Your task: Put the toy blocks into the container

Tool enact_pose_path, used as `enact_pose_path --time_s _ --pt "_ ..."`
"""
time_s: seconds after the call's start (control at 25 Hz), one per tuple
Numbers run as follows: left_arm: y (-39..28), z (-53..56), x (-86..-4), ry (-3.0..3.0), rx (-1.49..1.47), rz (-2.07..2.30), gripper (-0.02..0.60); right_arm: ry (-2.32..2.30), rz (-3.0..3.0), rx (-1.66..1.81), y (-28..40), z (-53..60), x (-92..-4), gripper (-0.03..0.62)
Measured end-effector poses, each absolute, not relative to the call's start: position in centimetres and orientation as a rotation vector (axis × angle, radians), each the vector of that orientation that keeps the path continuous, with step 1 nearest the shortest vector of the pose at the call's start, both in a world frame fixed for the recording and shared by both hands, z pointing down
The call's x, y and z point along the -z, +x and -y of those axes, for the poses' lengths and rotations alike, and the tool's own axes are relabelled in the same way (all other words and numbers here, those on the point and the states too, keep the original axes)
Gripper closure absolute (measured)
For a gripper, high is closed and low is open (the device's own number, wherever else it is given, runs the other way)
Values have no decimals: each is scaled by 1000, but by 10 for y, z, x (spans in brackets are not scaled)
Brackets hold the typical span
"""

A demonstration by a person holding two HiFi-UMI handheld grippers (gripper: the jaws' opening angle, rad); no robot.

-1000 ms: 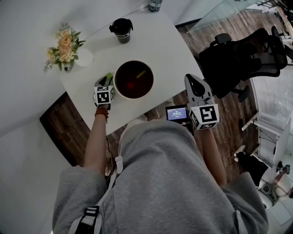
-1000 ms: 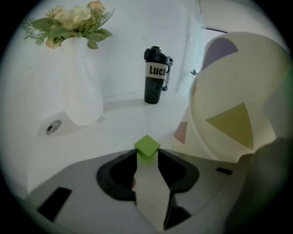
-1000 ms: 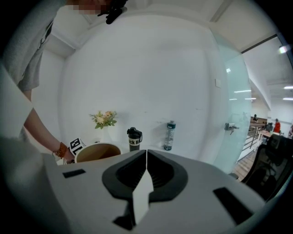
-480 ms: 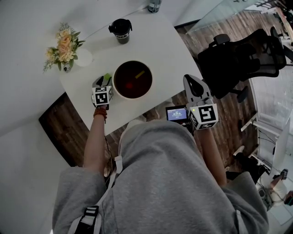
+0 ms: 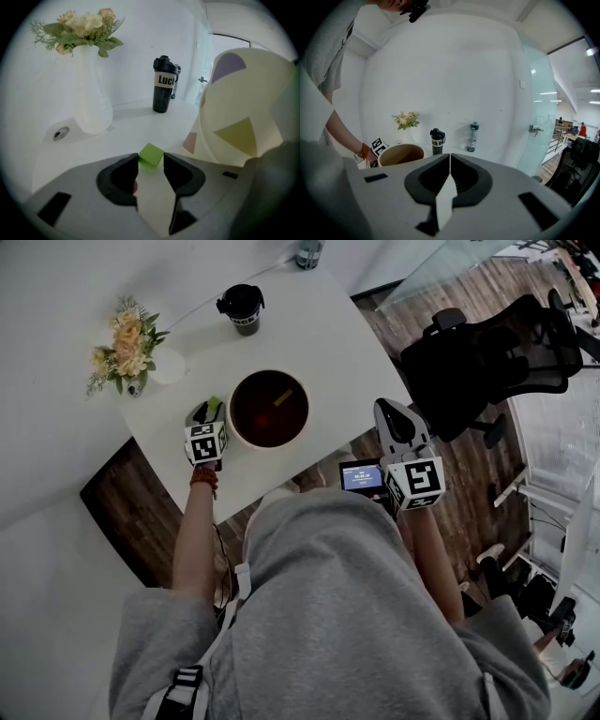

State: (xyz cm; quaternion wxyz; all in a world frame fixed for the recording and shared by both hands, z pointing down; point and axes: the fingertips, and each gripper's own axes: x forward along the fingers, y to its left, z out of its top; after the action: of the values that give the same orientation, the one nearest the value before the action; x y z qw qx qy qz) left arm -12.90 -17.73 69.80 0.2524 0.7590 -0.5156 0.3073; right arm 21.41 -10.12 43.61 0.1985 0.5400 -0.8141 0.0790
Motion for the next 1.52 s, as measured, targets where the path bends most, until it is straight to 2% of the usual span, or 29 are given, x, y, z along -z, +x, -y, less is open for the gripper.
enact_pose_path --time_s 0.24,0.52,0.76,1.12,1.52 --pt "-132 178 -651 2138 -750 1488 408 1486 2306 -211 208 106 -433 587" --pt "-136 174 -552 2273 -576 1631 408 1418 2372 -173 185 120 -429 588" --pt "-106 147 -481 2409 -466 1642 408 1369 2400 -170 169 115 -431 588" --pt "-20 130 -449 2645 -458 1428 408 1374 2397 -156 167 107 -428 588" --pt "23 127 -439 2737 -439 1302 408 1391 2377 -189 174 100 -435 587"
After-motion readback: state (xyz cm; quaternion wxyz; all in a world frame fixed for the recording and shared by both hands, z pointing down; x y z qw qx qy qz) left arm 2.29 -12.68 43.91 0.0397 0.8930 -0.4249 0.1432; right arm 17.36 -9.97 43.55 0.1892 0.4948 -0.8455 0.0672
